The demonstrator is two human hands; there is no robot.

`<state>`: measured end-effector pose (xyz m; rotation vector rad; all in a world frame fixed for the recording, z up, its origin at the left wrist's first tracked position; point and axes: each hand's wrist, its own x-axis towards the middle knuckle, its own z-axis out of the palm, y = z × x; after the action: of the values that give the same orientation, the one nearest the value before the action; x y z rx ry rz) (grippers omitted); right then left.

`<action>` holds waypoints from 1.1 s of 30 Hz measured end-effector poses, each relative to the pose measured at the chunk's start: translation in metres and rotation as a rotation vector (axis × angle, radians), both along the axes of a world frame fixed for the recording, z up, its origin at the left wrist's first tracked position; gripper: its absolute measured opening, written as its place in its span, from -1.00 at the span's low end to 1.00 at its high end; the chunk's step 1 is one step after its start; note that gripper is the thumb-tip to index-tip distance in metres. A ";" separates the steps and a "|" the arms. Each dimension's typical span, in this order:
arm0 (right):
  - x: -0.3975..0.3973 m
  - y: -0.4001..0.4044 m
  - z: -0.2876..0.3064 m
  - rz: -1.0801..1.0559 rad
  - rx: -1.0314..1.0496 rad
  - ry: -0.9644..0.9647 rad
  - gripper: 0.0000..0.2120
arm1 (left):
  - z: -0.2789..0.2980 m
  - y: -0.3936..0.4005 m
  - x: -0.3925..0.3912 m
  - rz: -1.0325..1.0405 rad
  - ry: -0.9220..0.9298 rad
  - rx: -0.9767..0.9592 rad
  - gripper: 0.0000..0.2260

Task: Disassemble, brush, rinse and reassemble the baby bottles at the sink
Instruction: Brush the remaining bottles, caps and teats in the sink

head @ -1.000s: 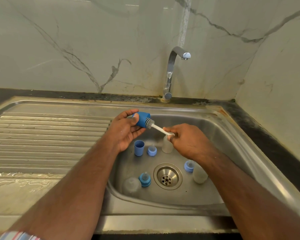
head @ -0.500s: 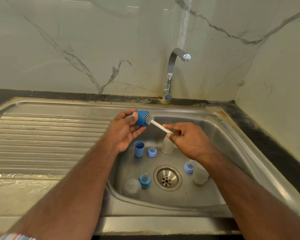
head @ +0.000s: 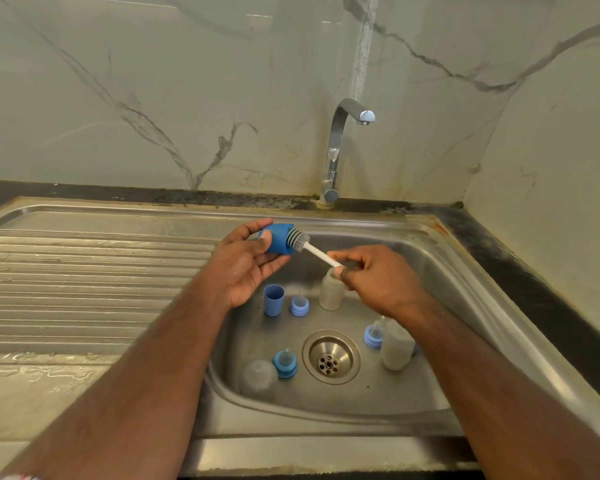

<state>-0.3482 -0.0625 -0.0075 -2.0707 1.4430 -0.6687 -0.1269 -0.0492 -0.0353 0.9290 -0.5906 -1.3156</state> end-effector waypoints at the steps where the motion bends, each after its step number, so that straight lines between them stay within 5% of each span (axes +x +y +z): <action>1: 0.003 0.001 -0.002 -0.001 -0.040 0.071 -0.69 | 0.000 0.000 -0.001 -0.002 -0.008 0.009 -0.73; 10: 0.002 0.003 0.002 0.050 -0.031 0.050 -0.70 | 0.000 0.001 -0.001 0.015 -0.035 0.029 -0.76; 16: 0.011 0.015 0.007 0.018 -0.243 0.468 -0.61 | 0.001 0.001 -0.002 -0.026 -0.074 0.022 -0.76; 26: 0.012 0.022 0.011 -0.029 -0.399 0.649 -0.54 | 0.002 0.001 -0.001 -0.003 -0.191 0.026 -0.72; 33: 0.012 0.016 0.010 0.048 -0.246 0.388 -0.64 | 0.003 0.002 0.005 0.006 -0.105 0.000 -0.73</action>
<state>-0.3364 -0.0463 0.0021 -2.5259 1.5732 -0.4591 -0.1217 -0.0468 -0.0326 1.0038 -0.6683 -1.2666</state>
